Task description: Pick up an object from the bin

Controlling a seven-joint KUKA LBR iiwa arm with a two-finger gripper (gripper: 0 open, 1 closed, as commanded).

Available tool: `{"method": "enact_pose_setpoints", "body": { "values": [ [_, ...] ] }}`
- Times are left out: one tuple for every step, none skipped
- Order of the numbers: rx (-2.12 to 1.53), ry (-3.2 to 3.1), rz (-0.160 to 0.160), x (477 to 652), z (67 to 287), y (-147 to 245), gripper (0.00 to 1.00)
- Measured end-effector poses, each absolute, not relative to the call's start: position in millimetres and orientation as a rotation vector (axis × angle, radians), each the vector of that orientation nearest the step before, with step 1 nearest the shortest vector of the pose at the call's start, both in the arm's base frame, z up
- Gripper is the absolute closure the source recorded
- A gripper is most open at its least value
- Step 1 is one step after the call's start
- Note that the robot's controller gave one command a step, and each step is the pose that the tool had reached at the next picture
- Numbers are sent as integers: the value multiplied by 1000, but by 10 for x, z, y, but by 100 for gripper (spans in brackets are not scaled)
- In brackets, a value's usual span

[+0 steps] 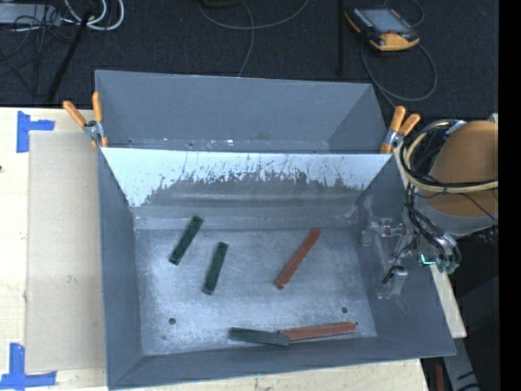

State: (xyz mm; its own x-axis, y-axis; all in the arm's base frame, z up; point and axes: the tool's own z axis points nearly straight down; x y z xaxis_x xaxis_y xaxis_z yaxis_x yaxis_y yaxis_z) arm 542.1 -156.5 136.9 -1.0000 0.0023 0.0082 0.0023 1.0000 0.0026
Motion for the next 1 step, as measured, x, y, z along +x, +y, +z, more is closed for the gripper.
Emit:
{"method": "enact_pose_setpoints", "body": {
  "values": [
    [-65,-3138,-7,5795,785,-863,0]
  ]
}}
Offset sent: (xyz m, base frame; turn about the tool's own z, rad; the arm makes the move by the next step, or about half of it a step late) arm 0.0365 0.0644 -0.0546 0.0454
